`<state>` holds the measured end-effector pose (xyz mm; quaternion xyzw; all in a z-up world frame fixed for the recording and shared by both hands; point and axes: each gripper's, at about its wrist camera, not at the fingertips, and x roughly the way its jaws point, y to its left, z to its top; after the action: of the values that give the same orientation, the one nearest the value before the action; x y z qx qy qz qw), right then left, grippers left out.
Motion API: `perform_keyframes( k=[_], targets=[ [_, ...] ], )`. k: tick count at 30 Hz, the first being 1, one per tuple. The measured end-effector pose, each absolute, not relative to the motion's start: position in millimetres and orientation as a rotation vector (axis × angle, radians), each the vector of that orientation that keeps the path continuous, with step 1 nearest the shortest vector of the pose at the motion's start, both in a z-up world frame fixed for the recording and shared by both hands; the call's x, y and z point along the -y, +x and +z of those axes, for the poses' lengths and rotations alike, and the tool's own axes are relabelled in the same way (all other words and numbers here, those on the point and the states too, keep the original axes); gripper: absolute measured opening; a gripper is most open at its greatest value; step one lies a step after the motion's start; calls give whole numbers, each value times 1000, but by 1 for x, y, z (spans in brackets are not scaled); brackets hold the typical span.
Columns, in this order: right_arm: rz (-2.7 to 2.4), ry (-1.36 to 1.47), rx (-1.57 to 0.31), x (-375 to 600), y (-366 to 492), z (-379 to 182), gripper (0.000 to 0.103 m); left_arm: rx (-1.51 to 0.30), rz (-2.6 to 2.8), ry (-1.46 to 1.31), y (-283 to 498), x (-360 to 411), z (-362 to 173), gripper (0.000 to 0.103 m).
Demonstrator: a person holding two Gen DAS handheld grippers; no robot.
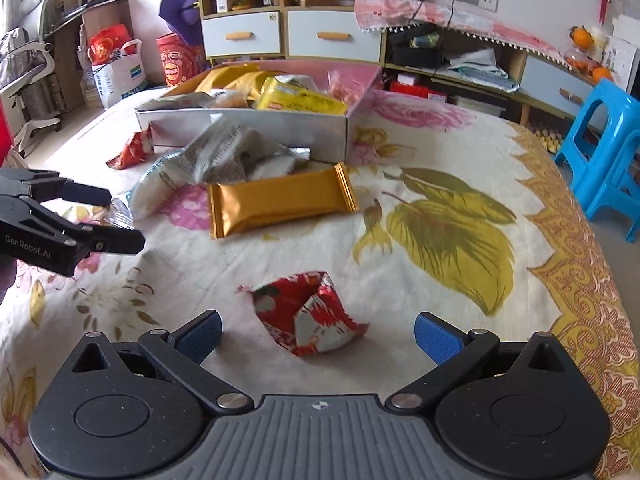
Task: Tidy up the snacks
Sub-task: 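Withdraw both open grippers from the box to the remaining snacks, then grasp the clear blue-labelled packet with the left gripper while the right gripper grasps the red-and-white candy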
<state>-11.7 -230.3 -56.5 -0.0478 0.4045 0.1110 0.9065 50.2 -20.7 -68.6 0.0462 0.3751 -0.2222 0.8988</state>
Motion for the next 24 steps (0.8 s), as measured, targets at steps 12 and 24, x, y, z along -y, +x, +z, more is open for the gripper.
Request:
perform_keyframes(
  k=[12, 24],
  targets=[
    [257, -106, -812, 233, -14, -57, 95, -773, -415, 77, 66, 33, -66, 94],
    [256, -122, -794, 231, -13, -53, 85, -783, -384, 59, 73, 30, -60, 48]
  ],
)
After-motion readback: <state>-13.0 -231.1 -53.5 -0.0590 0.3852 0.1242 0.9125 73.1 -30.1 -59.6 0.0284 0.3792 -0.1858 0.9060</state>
